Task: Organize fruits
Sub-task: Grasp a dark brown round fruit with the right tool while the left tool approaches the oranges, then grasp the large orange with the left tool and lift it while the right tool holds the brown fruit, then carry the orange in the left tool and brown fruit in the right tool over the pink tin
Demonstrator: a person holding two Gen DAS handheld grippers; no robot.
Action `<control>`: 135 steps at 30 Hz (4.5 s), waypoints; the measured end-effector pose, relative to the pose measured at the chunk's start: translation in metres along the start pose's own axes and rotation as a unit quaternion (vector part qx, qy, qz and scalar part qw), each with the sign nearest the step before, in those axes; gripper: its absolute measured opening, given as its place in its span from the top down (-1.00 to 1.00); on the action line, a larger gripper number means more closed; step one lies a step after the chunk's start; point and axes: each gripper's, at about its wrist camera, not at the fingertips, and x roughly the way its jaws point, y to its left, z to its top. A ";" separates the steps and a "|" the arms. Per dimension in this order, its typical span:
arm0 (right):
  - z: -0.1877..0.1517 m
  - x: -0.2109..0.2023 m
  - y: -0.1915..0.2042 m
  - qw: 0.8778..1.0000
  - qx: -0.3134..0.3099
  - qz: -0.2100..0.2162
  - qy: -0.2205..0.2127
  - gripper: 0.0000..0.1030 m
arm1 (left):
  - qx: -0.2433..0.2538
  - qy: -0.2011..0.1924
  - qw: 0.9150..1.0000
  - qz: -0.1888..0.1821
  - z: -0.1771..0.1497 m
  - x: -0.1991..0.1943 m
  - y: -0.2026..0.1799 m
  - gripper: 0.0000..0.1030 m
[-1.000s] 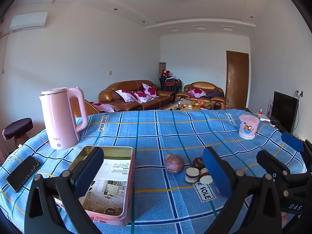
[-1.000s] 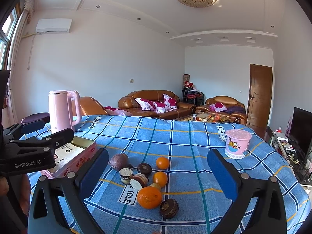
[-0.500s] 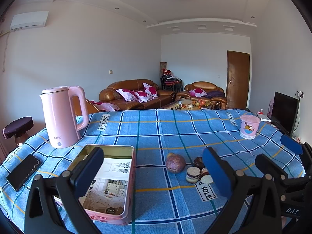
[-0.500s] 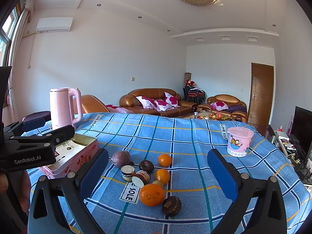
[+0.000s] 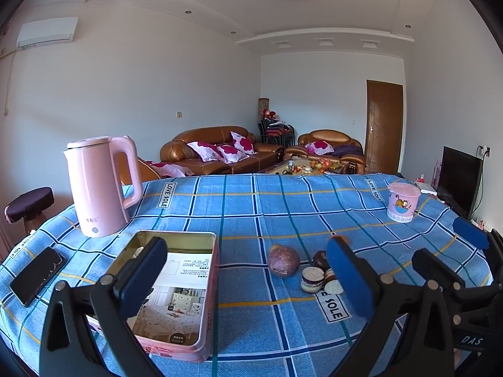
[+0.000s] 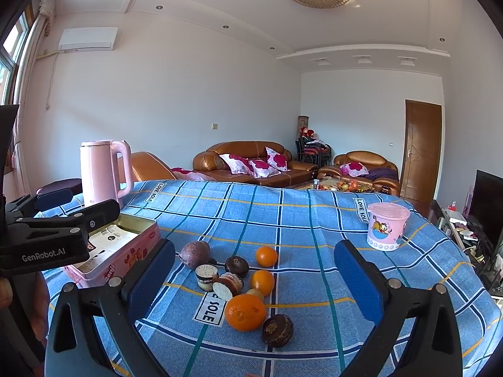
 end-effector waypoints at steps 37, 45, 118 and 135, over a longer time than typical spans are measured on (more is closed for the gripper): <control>-0.077 0.055 -0.053 0.988 0.024 0.042 0.147 0.47 | 0.055 0.118 0.983 -0.131 -0.048 0.062 -0.090 -0.45; -0.078 0.059 -0.070 0.988 0.021 -0.010 0.151 0.47 | 0.085 0.162 0.972 -0.151 -0.052 0.081 -0.118 -0.29; -0.041 0.026 -0.014 0.997 -0.026 0.074 0.007 0.48 | 0.032 -0.005 0.995 -0.095 -0.039 0.028 -0.054 0.08; -0.025 0.028 0.008 0.995 -0.038 0.096 -0.005 0.48 | 0.022 -0.004 0.997 -0.070 -0.033 0.026 -0.034 0.08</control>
